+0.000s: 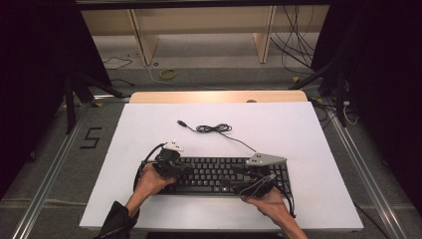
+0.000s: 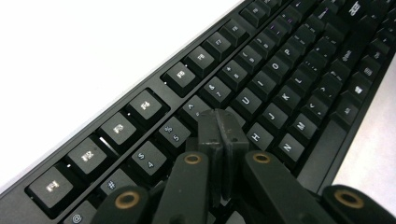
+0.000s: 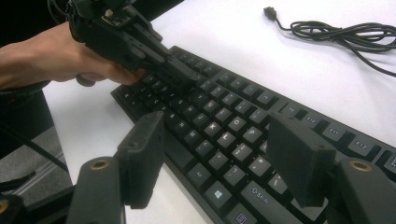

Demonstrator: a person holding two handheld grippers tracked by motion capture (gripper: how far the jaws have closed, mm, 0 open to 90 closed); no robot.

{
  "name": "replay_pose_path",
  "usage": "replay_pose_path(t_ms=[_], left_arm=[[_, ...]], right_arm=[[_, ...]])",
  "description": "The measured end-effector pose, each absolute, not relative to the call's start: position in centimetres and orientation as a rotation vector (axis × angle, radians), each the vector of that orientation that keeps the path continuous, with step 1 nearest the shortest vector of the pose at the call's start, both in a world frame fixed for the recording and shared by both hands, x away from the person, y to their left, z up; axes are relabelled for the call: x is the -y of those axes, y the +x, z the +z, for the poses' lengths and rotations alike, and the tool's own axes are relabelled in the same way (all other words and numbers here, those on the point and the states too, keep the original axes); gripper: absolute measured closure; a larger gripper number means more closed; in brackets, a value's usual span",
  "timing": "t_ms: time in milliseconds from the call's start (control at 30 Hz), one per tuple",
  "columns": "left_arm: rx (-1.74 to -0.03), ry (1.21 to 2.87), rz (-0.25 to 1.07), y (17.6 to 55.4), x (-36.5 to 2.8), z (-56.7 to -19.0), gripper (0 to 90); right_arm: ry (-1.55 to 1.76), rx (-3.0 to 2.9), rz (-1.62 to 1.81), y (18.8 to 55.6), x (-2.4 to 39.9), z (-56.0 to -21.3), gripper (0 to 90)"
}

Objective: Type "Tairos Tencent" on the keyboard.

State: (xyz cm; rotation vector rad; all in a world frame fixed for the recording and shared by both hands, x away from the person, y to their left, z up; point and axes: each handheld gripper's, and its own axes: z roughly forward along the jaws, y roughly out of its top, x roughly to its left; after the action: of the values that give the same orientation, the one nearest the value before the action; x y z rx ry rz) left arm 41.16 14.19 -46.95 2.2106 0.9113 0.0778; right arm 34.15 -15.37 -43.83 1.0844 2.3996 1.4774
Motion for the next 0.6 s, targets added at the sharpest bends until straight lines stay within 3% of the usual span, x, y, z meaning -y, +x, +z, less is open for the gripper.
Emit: replay_pose_path(t_ms=[600], left_arm=[[-0.932,2.209,0.091,40.92,-13.93,-46.76,88.7]], right_arm=[[1.095,-2.401,1.465,34.12,15.55,-44.0,38.0]])
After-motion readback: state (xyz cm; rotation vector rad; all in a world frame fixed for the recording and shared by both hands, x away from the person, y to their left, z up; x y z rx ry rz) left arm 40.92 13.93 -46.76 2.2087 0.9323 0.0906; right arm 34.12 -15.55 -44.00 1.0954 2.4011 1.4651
